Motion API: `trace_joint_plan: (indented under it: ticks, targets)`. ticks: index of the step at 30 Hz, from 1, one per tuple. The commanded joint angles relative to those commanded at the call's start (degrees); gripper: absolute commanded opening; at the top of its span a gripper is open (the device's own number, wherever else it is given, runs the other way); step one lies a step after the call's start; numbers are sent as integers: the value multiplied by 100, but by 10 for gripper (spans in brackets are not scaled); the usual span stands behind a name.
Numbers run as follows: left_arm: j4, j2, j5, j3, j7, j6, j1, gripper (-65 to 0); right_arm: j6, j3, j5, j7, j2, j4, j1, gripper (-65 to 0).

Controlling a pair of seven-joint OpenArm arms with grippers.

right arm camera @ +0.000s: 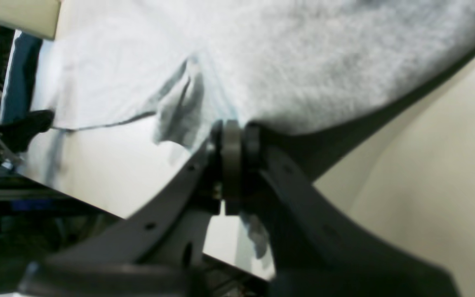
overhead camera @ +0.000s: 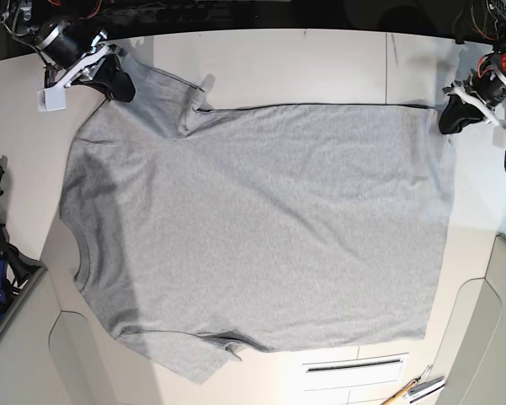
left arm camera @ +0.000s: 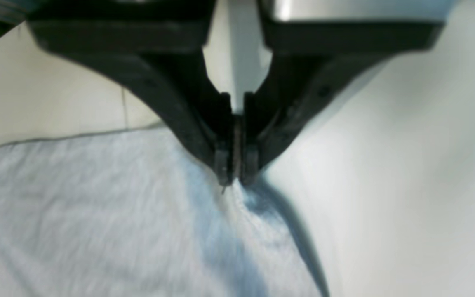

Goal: Fold the T-shirt properly
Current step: 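Grasp the shirt edge corners with both grippers, then lift the grasped edge and pull it across the shirt body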

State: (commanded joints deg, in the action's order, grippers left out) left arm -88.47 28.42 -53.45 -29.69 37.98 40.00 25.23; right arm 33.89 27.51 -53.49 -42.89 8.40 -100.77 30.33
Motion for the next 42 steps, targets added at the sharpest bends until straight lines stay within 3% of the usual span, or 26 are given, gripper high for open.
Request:
trace_joint_plan:
  ticks: [5,8,26,30,37,42]
  targets:
    - [-238,2,-13,-66,-4,0,-33,-650,0,68,-76,2,0,-385,-33,-650]
    - [-238,-2,13,-66,-74,0,-122,-650,0,87,162,111,2,-651,-181,-650]
    - [-225,-2,503,-63,-94,0,-986,-650,-2,114,940,216,48,-627,-1449,-650]
    - [2,0,531,-63,-94,0,-1360,-650,-2,79,1115,219,144,-297,-2059,-650]
    - [994,-2,616,-26,-280,0,-1792,-650,0,-385,1266,216,603,1176,-3375,-650]
    - [1443,-2,804,-15,-352,0,-2229,-650,-2,-769,1532,219,616,2017,-4275,-650]
